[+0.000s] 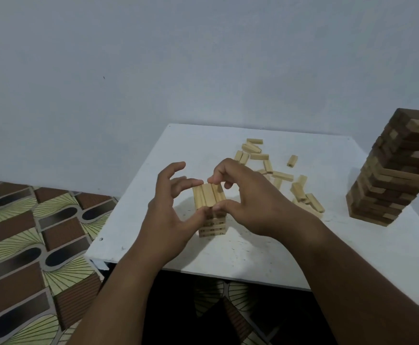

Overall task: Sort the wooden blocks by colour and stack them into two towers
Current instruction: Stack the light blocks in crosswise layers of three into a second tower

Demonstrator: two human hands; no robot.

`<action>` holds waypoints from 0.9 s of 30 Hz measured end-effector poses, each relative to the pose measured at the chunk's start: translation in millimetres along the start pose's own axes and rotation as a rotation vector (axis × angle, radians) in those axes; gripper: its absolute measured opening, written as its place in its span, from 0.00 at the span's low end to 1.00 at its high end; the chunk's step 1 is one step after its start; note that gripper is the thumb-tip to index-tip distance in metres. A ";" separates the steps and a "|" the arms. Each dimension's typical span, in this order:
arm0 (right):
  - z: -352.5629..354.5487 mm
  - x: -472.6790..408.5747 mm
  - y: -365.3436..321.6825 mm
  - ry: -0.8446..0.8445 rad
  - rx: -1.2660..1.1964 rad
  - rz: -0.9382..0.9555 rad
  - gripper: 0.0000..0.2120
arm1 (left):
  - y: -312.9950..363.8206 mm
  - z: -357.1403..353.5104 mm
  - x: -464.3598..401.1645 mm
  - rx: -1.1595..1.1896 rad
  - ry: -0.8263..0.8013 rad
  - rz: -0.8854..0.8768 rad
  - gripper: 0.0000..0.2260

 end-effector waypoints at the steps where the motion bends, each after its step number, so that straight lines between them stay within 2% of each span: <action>1: -2.3 -2.1 2.2 -0.009 -0.003 -0.013 0.18 | -3.4 -0.7 -0.6 0.004 -0.002 0.011 0.35; 27: -8.8 -6.8 13.7 -0.071 0.038 -0.078 0.23 | -15.9 -9.2 -1.2 0.033 -0.034 0.106 0.36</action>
Point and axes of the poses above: each hand's wrist, its own x-axis away from the middle knuckle, its own z-axis out of the back of the hand, y = z × x, the point moved 6 cm from there along -x, towards the middle knuckle, and after that the axes turned 2 degrees about z, right-handed, at the moved point
